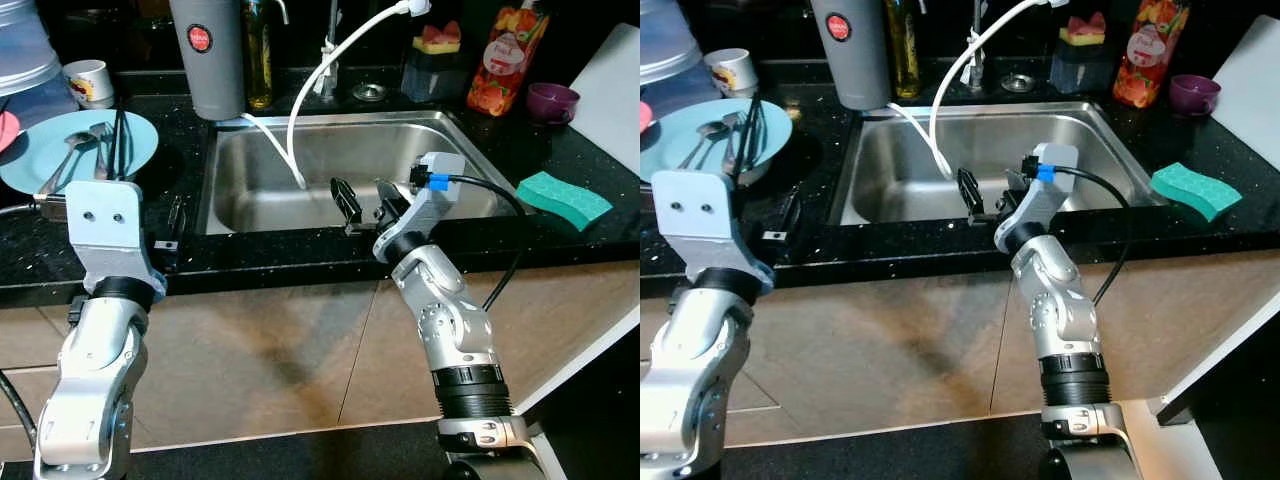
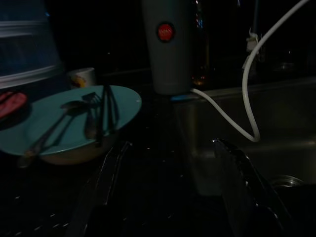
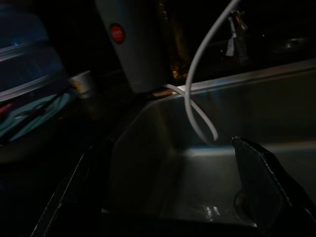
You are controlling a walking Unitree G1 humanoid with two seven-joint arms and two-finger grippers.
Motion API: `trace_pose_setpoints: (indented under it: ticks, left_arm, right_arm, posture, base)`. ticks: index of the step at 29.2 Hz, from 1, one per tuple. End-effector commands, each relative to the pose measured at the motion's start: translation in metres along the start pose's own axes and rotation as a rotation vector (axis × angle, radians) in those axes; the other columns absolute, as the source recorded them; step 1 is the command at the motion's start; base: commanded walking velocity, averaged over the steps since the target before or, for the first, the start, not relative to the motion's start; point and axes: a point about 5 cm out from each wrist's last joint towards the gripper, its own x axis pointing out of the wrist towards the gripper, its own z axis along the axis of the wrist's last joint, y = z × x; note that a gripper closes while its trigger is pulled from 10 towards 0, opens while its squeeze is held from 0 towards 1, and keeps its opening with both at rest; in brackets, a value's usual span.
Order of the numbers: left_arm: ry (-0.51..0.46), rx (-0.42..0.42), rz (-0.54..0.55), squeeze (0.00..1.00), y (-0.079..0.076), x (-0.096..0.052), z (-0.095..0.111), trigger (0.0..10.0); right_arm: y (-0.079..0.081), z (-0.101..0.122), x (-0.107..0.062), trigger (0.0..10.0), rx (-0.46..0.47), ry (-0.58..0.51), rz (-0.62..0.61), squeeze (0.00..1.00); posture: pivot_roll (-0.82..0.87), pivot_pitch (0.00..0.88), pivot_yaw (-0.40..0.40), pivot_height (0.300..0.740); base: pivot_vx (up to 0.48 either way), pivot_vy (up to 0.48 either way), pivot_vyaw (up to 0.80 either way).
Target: Kitchen organization
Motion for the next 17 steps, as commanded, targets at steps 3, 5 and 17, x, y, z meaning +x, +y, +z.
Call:
trace_pose_setpoints:
  ticks: [3,5,17]
  left_arm:
    - [0.007,-0.002,-0.003,0.00,-0.0008,-0.0003,-0.0010,10.0]
    - [0.009,-0.006,-0.003,0.00,-0.0011,-0.0008,-0.0012,10.0]
    - [0.019,-0.012,0.012,0.00,0.0001,-0.0021,-0.0017,10.0]
  right_arm:
    - [-0.0004,0.0018,0.0006,10.0,-0.001,-0.012,-0.003,0.00]
    - [-0.0007,0.0020,-0.0002,10.0,-0.002,-0.012,-0.004,0.00]
    - [0.0000,0.0001,-0.0014,10.0,0.001,-0.002,-0.002,0.00]
  posture:
    - [0.05,0.081,0.013,0.740]
    - [0.05,0.082,0.012,0.740]
    - [0.05,0.090,0.006,0.740]
  base:
    - [0.000,0.000,0.00]
    - [0.000,0.000,0.00]
    - [0.000,0.000,0.00]
